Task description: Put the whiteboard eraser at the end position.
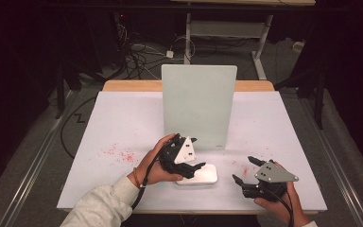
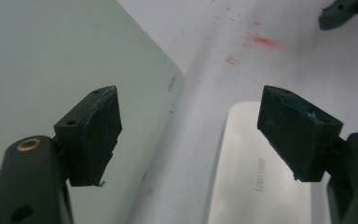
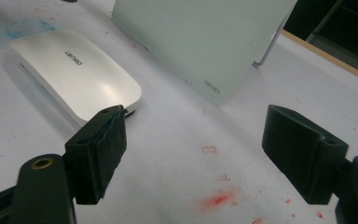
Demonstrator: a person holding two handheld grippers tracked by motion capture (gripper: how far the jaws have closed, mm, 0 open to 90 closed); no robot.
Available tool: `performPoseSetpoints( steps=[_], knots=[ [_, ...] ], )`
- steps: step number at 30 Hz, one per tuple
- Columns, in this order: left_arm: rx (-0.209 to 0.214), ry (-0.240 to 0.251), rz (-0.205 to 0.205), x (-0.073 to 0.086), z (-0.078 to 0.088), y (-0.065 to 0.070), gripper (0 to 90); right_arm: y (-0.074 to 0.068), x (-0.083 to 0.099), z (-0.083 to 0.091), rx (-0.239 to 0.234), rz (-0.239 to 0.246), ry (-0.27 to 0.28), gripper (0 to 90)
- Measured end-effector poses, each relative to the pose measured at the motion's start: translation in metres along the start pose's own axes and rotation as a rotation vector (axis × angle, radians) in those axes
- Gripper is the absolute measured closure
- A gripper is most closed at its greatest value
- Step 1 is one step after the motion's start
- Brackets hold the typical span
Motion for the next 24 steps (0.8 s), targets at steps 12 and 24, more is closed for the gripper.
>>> performPoseSetpoints(
  steps=[12,24],
  knots=[
    [-0.162,0.047,0.028,0.013,0.026,-0.017,18.4,0.0,-0.004,0.005,0.028,0.003,0.028,22.8],
    [-0.286,0.01,0.062,0.043,0.048,-0.032,18.4,0.003,-0.004,0.008,0.048,-0.004,0.04,22.7]
  ],
)
Point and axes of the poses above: each handheld gripper's, and its own axes: z roughly backward along the jaws, x roughly out of its underside, y roughly to its right, the point moved 1 cm from there along -z, roughly forward along the jaws, and after that the axes turned 2 degrees about -x, right-handed, at the moved point
